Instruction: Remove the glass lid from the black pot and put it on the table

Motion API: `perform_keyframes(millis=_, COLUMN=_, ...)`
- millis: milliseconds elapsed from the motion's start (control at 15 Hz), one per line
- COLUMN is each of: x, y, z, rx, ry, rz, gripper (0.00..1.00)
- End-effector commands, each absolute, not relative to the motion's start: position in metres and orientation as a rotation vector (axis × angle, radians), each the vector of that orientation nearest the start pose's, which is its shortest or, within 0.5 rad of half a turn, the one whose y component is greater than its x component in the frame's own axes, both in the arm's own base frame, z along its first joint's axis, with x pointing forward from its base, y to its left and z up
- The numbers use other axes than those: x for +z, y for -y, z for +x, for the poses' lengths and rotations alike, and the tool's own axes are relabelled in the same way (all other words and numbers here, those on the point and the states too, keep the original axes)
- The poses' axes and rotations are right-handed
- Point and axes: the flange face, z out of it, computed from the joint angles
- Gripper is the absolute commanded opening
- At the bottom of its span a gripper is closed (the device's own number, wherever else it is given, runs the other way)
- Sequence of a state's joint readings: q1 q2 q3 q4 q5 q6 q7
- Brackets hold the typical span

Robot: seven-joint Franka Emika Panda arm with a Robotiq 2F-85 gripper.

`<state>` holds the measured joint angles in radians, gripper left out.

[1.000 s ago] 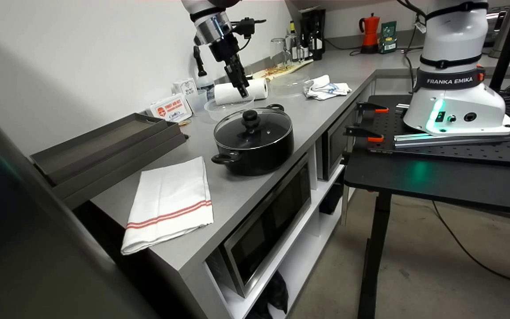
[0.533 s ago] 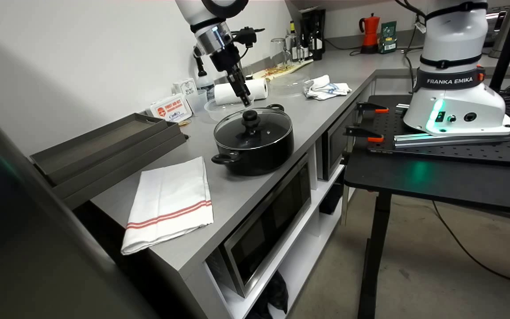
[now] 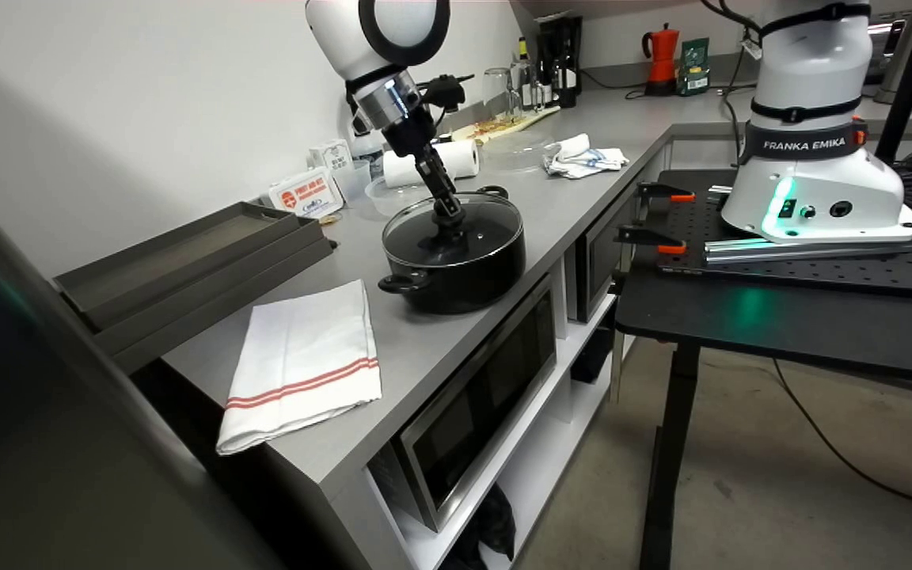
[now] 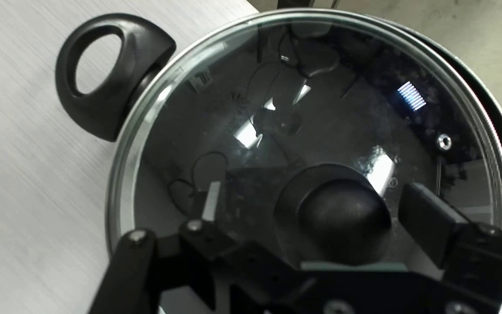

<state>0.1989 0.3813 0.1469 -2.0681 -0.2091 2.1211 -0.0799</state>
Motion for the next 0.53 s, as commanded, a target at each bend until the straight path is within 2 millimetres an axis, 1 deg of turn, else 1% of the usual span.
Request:
perform_keyframes(millis=0, x=0.2183, y=-0.1871, z=0.5261, rx=0.483, ry=0.969, rz=-3.120, gripper=1.00)
perform_keyframes(millis=467, x=0.2164, y=-0.1948, z=0.5242, rx=0.473, ry=1.014, rz=-3.117, gripper=1.00)
